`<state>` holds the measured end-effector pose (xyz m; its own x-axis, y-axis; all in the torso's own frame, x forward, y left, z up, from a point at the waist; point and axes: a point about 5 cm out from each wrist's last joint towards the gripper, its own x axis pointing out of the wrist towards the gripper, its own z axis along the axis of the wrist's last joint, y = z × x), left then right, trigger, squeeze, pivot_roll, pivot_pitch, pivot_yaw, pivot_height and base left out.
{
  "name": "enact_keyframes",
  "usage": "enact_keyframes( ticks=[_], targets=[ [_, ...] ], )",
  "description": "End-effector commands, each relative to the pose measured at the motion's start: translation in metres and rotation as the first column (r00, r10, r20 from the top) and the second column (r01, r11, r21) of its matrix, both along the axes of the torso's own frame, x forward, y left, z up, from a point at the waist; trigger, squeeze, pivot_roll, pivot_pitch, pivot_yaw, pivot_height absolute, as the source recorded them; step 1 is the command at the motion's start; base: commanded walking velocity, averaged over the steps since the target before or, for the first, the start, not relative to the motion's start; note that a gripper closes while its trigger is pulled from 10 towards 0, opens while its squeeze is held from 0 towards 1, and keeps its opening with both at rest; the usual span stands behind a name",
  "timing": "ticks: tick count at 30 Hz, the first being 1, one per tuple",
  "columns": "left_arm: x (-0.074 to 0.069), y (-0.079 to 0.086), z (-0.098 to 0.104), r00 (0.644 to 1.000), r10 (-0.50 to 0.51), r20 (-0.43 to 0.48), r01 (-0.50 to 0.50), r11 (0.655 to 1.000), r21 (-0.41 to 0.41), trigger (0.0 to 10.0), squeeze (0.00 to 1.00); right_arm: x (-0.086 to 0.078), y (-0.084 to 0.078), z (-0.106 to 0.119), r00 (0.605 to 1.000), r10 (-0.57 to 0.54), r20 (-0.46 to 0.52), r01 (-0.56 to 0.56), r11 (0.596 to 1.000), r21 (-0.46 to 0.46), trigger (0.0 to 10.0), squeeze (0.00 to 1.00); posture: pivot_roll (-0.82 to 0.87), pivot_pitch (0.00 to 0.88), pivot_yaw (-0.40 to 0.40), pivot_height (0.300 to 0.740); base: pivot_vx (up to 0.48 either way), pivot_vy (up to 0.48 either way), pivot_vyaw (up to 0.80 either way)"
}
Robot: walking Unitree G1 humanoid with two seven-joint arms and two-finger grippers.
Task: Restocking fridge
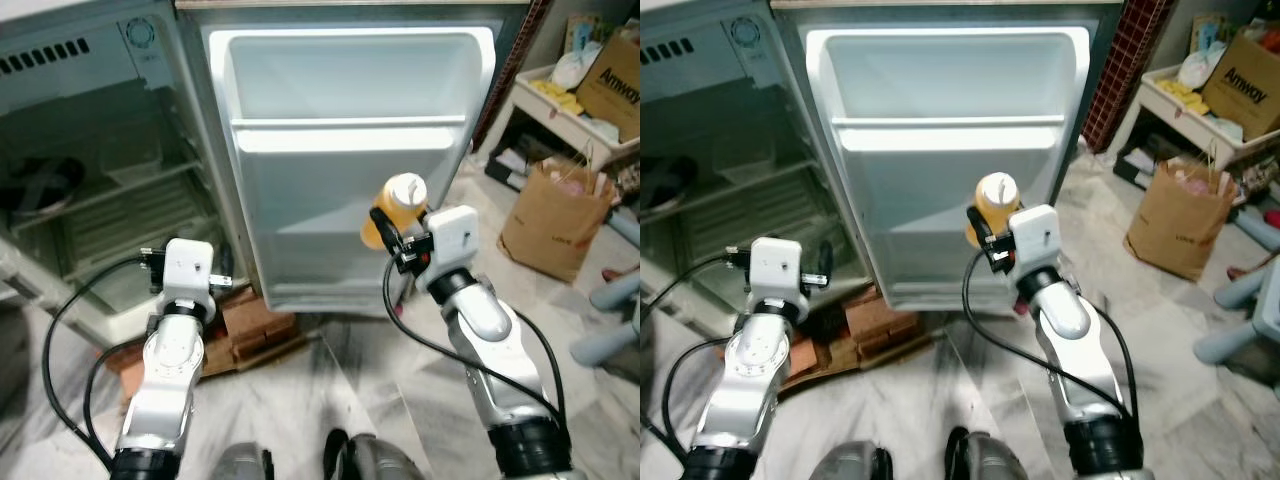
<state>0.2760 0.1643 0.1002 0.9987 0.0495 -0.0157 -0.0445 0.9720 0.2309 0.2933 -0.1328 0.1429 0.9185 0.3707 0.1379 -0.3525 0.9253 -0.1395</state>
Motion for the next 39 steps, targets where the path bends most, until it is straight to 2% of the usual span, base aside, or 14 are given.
enact_keyframes(
  ticks=[1,11,12,24,37,39],
  targets=[
    [-0.0005,0.0014,0.0040,1.000,-0.002,0.016,0.002,1.000,0.008,10.0,0.00,-0.0007,0.0038,0.0044,0.999,0.028,0.026,-0.028,1.000,-0.004,10.0,0.00,0.04,0.136,-0.031,0.740,0.000,-0.289,0.00],
    [-0.0012,0.0019,0.0043,1.000,-0.001,0.017,0.001,1.000,0.011,10.0,0.00,0.0008,0.0015,0.0038,1.000,0.015,0.021,-0.015,1.000,0.003,10.0,0.00,0.04,0.136,-0.031,0.740,0.000,-0.088,0.00],
    [-0.0015,0.0024,0.0041,1.000,0.004,0.017,-0.003,1.000,-0.008,10.0,0.00,0.0005,0.0017,0.0034,1.000,0.016,0.020,-0.016,1.000,0.003,10.0,0.00,0.04,0.136,-0.030,0.740,0.000,0.000,0.00],
    [-0.0023,0.0053,0.0073,0.999,0.005,0.037,-0.006,1.000,0.013,10.0,0.00,0.0006,0.0025,0.0034,0.999,0.020,0.028,-0.020,1.000,-0.010,10.0,0.00,0.04,0.136,-0.027,0.740,0.000,0.000,0.07],
    [-0.0023,0.0046,0.0075,0.999,0.002,0.038,-0.003,1.000,0.012,10.0,0.00,-0.0003,0.0011,0.0023,1.000,0.012,0.024,-0.011,1.000,-0.004,10.0,0.00,0.04,0.137,-0.025,0.740,0.000,-0.470,0.00],
    [-0.0026,0.0047,0.0084,0.998,0.014,0.054,-0.014,1.000,0.000,10.0,0.00,-0.0008,0.0014,0.0015,1.000,0.019,0.021,-0.019,1.000,-0.007,10.0,0.00,0.03,0.139,-0.025,0.740,0.000,0.000,0.00]
  ],
)
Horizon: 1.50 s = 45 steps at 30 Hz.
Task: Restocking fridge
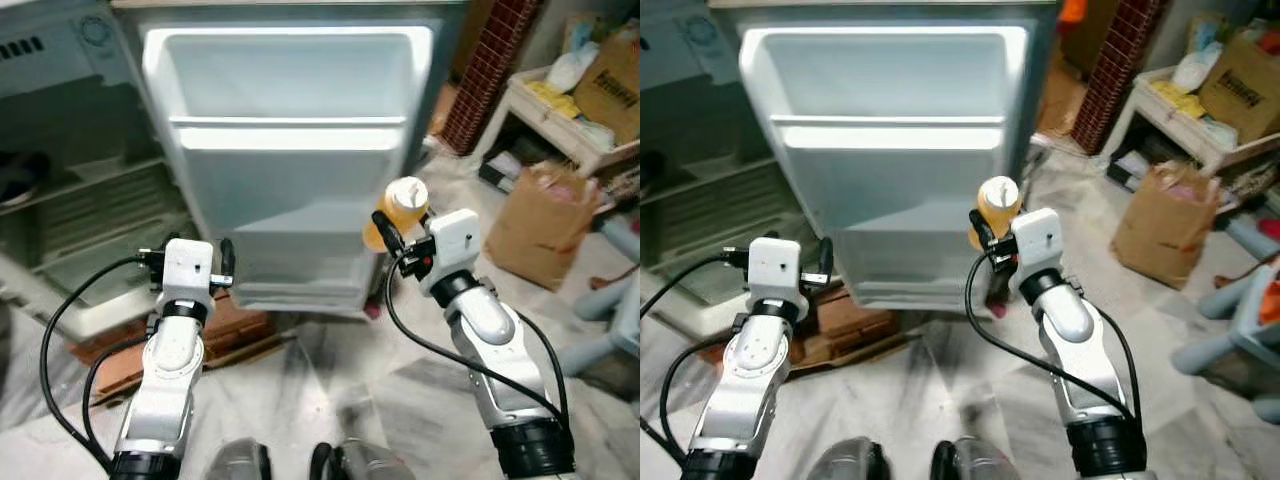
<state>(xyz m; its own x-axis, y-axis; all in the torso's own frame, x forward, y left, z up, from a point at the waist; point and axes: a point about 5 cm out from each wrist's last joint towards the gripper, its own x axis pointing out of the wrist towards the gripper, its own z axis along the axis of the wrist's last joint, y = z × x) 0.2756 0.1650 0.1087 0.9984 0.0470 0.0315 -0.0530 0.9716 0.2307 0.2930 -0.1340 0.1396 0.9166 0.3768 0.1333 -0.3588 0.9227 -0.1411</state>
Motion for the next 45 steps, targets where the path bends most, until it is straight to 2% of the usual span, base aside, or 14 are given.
enact_keyframes(
  ticks=[1,6,17,26,28,34,38,45],
  targets=[
    [-0.002,0.004,0.000,1.000,0.017,0.010,-0.017,1.000,-0.004,10.0,0.00,-0.001,0.003,0.005,1.000,0.015,0.025,-0.015,1.000,-0.004,10.0,0.00,0.04,0.138,-0.027,0.740,0.000,0.000,0.00],
    [-0.003,0.006,0.000,0.999,0.031,0.009,-0.031,0.999,-0.015,10.0,0.00,-0.002,0.005,0.005,0.999,0.041,0.031,-0.040,0.999,-0.008,10.0,0.00,0.03,0.139,-0.027,0.740,0.000,0.000,0.25],
    [-0.011,0.015,-0.005,0.999,0.047,-0.013,-0.048,0.999,-0.010,10.0,0.00,-0.004,0.001,0.004,0.999,0.023,0.033,-0.023,1.000,-0.004,10.0,0.00,0.03,0.144,-0.023,0.740,0.027,0.000,0.56],
    [-0.021,0.019,-0.007,0.998,0.049,-0.027,-0.049,0.998,-0.029,10.0,0.00,-0.013,-0.017,-0.006,0.995,-0.101,0.021,0.101,0.995,0.004,10.0,0.00,0.03,0.154,-0.023,0.740,0.352,0.000,0.00],
    [-0.024,0.018,-0.009,0.998,0.043,-0.036,-0.044,0.999,-0.027,10.0,0.00,-0.020,-0.020,-0.015,0.992,-0.124,-0.014,0.124,0.992,0.009,10.0,0.00,0.03,0.154,-0.024,0.740,0.394,0.000,0.00],
    [-0.024,0.018,-0.009,0.999,0.034,-0.040,-0.035,0.999,-0.027,10.0,0.00,-0.033,-0.021,-0.027,0.993,-0.104,-0.055,0.104,0.995,-0.012,10.0,0.00,0.03,0.160,-0.019,0.740,0.414,0.000,0.00],
    [-0.024,0.018,-0.009,0.998,0.037,-0.048,-0.038,0.999,-0.034,10.0,0.00,-0.033,-0.022,-0.027,0.992,-0.110,-0.055,0.110,0.994,-0.015,10.0,0.00,0.03,0.165,-0.020,0.740,0.352,0.000,0.00],
    [-0.027,0.018,-0.009,0.998,0.039,-0.058,-0.041,0.998,-0.037,10.0,0.00,-0.035,-0.018,-0.029,0.995,-0.066,-0.081,0.066,0.998,0.001,10.0,0.00,0.04,0.168,-0.015,0.740,0.000,0.000,0.00]
  ],
)
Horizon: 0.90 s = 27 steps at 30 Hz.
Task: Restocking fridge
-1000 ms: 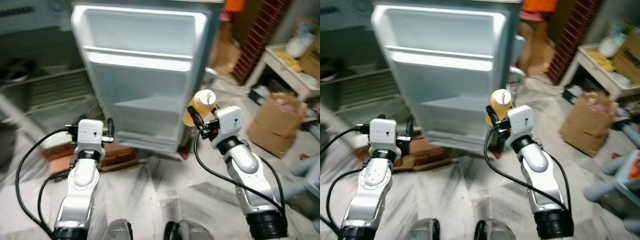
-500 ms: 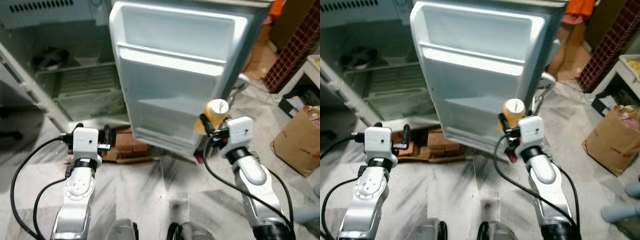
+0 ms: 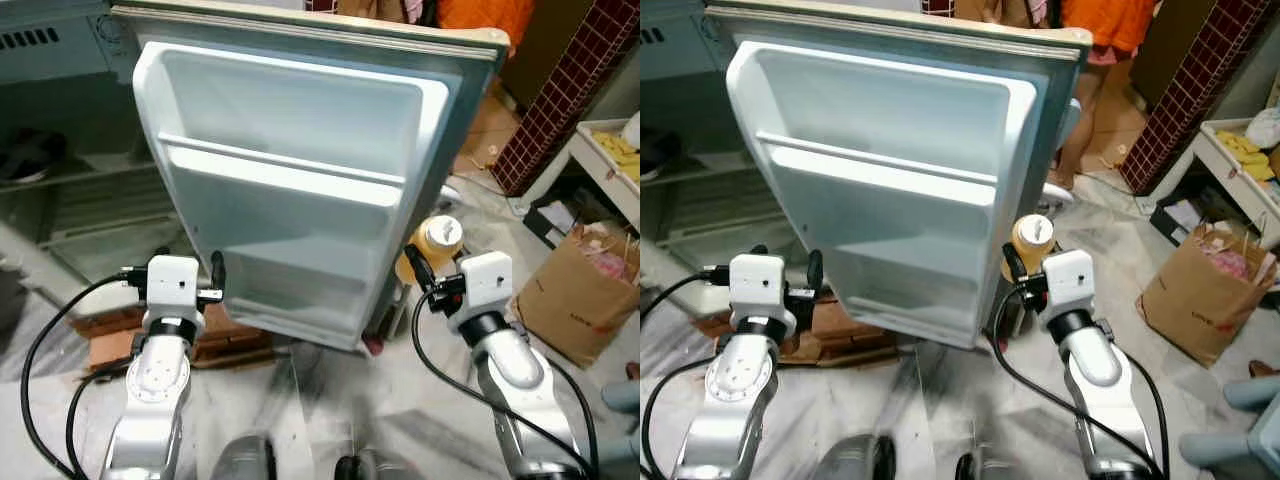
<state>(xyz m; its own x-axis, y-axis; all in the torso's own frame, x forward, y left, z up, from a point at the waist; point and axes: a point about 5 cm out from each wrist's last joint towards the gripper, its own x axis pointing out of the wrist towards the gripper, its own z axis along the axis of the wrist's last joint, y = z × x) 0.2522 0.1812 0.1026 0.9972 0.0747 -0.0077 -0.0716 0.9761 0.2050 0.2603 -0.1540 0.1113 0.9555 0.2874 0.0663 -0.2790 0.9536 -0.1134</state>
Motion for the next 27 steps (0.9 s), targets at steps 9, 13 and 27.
enact_keyframes(
  ticks=[9,13,27],
  targets=[
    [-0.007,0.006,-0.005,0.999,0.024,-0.045,-0.025,1.000,-0.018,10.0,0.00,-0.006,0.005,-0.004,0.998,0.053,-0.029,-0.053,0.999,0.007,10.0,0.00,0.04,0.166,-0.008,0.740,0.000,0.000,0.00],
    [-0.007,0.006,-0.005,0.999,0.016,-0.049,-0.017,1.000,-0.015,10.0,0.00,-0.004,0.003,-0.005,0.996,0.071,-0.059,-0.070,0.997,0.015,10.0,0.00,0.04,0.166,-0.008,0.740,0.000,0.000,0.00],
    [-0.015,0.001,-0.016,0.988,-0.084,-0.126,0.081,0.996,-0.033,10.0,0.00,-0.009,0.017,-0.003,0.950,0.289,-0.115,-0.285,0.957,0.051,10.0,0.00,0.04,0.171,-0.012,0.740,0.000,0.061,0.00]
  ],
)
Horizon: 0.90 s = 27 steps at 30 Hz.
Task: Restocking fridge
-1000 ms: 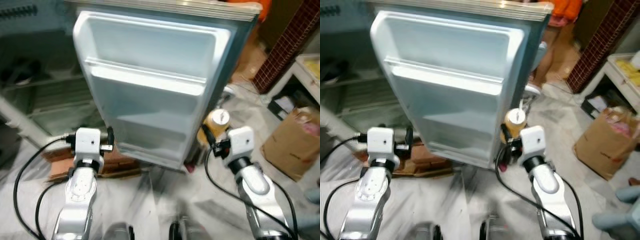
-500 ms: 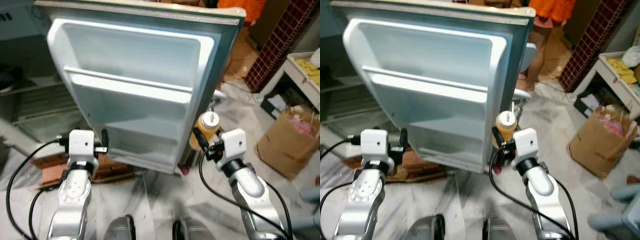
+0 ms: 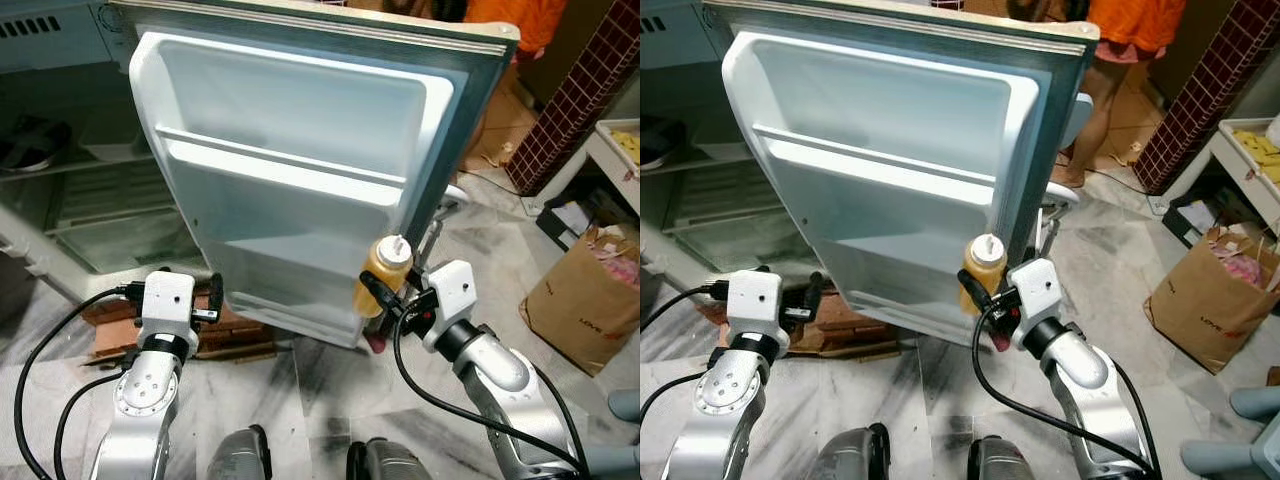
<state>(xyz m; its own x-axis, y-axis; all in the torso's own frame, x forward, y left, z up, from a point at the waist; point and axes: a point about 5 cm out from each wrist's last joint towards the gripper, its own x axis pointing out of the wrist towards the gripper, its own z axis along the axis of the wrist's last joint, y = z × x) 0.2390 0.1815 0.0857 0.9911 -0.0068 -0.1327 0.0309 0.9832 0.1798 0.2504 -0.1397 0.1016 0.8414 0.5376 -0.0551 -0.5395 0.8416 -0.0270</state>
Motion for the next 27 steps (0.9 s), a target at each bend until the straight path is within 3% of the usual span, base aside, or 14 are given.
enact_keyframes(
  ticks=[1,5,23,27],
  targets=[
    [-0.002,0.001,0.001,1.000,-0.003,-0.004,0.003,1.000,0.000,10.0,0.00,0.002,0.002,0.007,1.000,0.008,0.027,-0.008,1.000,0.009,10.0,0.00,0.04,0.171,-0.012,0.740,0.000,0.352,0.00],
    [-0.001,-0.001,0.002,1.000,-0.022,0.007,0.022,1.000,0.012,10.0,0.00,0.003,0.005,0.008,0.999,0.004,0.040,-0.005,1.000,0.011,10.0,0.00,0.04,0.169,-0.013,0.740,0.000,0.399,0.00],
    [0.001,-0.007,0.007,0.999,-0.035,0.023,0.035,0.999,0.008,10.0,0.00,0.008,0.005,0.016,0.994,-0.055,0.091,0.052,0.998,0.038,10.0,0.00,0.04,0.172,-0.010,0.740,0.000,0.000,0.00],
    [0.001,-0.007,0.007,0.999,-0.043,0.023,0.043,0.999,0.013,10.0,0.00,0.009,0.006,0.017,0.994,-0.056,0.095,0.053,0.998,0.039,10.0,0.00,0.04,0.174,-0.010,0.740,0.000,0.265,0.00]
  ],
)
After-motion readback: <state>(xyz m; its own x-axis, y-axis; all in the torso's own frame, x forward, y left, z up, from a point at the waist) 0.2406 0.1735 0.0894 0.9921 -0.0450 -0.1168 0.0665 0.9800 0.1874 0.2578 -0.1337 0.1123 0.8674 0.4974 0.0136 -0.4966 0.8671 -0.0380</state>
